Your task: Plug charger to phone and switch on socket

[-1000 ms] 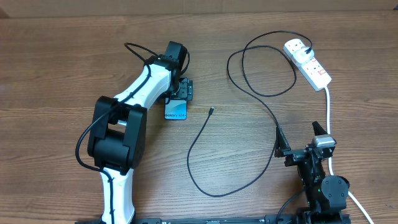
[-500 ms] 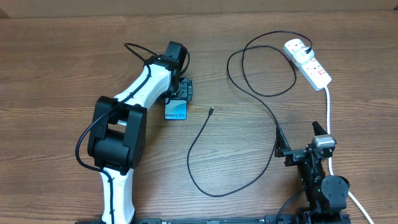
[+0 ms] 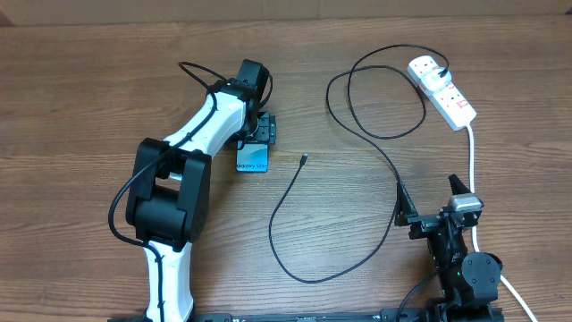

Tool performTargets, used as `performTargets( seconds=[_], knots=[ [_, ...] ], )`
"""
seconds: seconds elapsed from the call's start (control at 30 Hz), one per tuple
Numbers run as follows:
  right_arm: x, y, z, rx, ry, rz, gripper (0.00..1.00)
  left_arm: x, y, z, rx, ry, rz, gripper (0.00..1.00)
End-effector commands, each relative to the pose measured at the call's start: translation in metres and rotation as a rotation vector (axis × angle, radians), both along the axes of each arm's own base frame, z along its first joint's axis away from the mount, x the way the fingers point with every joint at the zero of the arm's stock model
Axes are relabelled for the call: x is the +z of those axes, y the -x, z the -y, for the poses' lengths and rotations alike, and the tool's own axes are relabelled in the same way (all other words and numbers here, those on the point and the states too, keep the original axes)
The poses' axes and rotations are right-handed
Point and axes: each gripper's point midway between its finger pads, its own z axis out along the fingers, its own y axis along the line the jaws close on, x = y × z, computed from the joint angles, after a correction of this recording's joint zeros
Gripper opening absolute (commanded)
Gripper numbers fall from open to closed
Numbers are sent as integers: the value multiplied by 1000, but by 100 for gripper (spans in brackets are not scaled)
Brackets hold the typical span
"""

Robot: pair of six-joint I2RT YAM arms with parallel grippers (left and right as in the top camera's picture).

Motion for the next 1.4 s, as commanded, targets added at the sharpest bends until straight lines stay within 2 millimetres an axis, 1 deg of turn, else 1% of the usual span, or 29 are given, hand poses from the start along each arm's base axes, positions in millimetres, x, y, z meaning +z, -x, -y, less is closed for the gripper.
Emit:
performTargets(
  seconds=[0.0,0.4,0.57,0.77,1.07,1.17,1.27,1.37],
  knots=[
    [0,0,0,-1,-4,8,100,-13,13,6,-2,10,-54,81],
    [0,0,0,-1,-4,8,100,-13,14,6,7,9,-59,76],
    [0,0,0,-1,-4,8,100,-13,15,6,23,14,-66,76],
    [0,0,0,-1,-4,8,100,-13,18,10,19,39,-81,74],
    [0,0,0,-1,-4,8,100,-14,25,12,52,59,-112,73],
    [0,0,0,-1,-4,8,100,-11,28,18,46,94,-135,70],
    [0,0,0,-1,-4,8,100,-7,31,23,49,121,-155,70],
    [0,0,0,-1,-4,8,100,-2,32,24,61,125,-171,70]
  ],
)
